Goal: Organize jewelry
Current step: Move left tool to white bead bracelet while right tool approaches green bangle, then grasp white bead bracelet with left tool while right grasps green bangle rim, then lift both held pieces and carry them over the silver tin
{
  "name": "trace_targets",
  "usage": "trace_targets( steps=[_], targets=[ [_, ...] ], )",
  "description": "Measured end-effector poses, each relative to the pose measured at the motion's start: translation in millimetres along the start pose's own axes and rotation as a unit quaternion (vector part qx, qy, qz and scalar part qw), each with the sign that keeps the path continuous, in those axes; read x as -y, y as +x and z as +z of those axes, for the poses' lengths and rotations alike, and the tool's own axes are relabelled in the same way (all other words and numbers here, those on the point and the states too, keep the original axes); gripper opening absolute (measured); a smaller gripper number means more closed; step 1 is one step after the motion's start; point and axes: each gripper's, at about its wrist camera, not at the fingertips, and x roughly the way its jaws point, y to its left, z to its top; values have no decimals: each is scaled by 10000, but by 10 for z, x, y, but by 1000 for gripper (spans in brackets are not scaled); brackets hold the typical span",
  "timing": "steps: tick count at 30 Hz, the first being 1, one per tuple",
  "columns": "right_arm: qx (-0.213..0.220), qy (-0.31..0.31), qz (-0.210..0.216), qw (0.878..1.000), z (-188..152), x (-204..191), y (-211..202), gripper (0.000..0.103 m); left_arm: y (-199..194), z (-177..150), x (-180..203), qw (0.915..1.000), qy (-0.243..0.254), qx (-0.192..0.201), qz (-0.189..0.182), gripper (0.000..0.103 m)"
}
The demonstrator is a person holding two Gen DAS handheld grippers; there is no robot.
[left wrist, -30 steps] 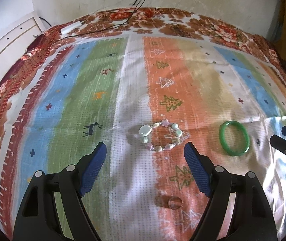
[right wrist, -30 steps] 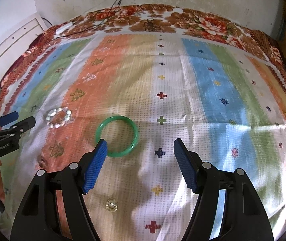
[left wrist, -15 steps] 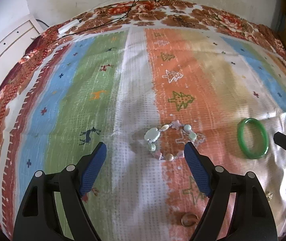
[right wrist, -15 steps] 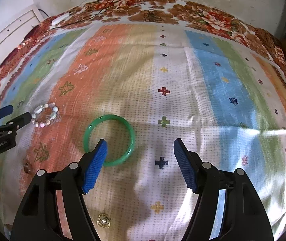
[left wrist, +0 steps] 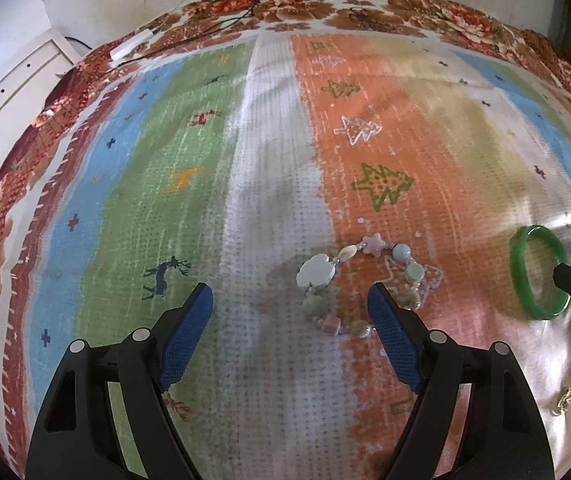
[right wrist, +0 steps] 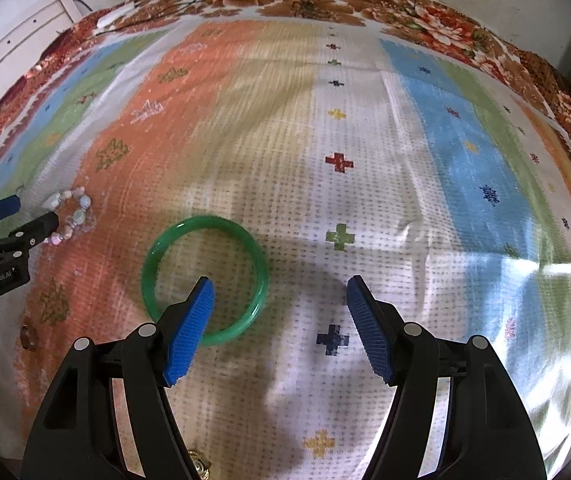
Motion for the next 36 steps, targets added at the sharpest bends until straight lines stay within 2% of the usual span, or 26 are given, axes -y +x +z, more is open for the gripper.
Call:
trace_targets(
  steps=[7,9,11,12,14,16,18,19,22,26,36],
  targets=[
    [-110,2,-12,9999,-7,0,69,68,52,-25,-45,10000,43,-33,19,78],
    [-110,-8,2,9999,-17,3,67,68,58,-30,-43,10000,55,-59,-30,70],
    [-123,-87,-19,9999,-27,-8,70,66,53,-30,-46,9999,54,-98,-79,54],
    [-131,-94,3,9999,-31,-7,69,63,53,-30,-43,9998,62,-121,-117,50],
    [-140,-75,45,9999,-31,-8,57,42,48,-36,-35,9995,68,-185,-242,26],
    [-156,-97,107,9998,-31,-10,50,29,49,-48,-14,9994,130,-232,-224,11],
    [-158,-119,153,9997,-37,-13,51,22,37,-61,2,9994,173,-223,-196,11],
    [-162,-126,189,9996,-40,-13,51,12,32,-64,-4,9994,165,-217,-204,11],
    [-157,-122,230,9995,-42,-5,33,8,-12,-74,-38,9992,94,-218,-306,11],
    [-56,-174,110,9998,-43,-20,-62,8,-156,-78,-71,9991,46,-94,-405,11],
    [134,-224,177,9995,-105,-61,-340,8,-628,-91,-37,9968,-30,300,-739,11]
  ],
)
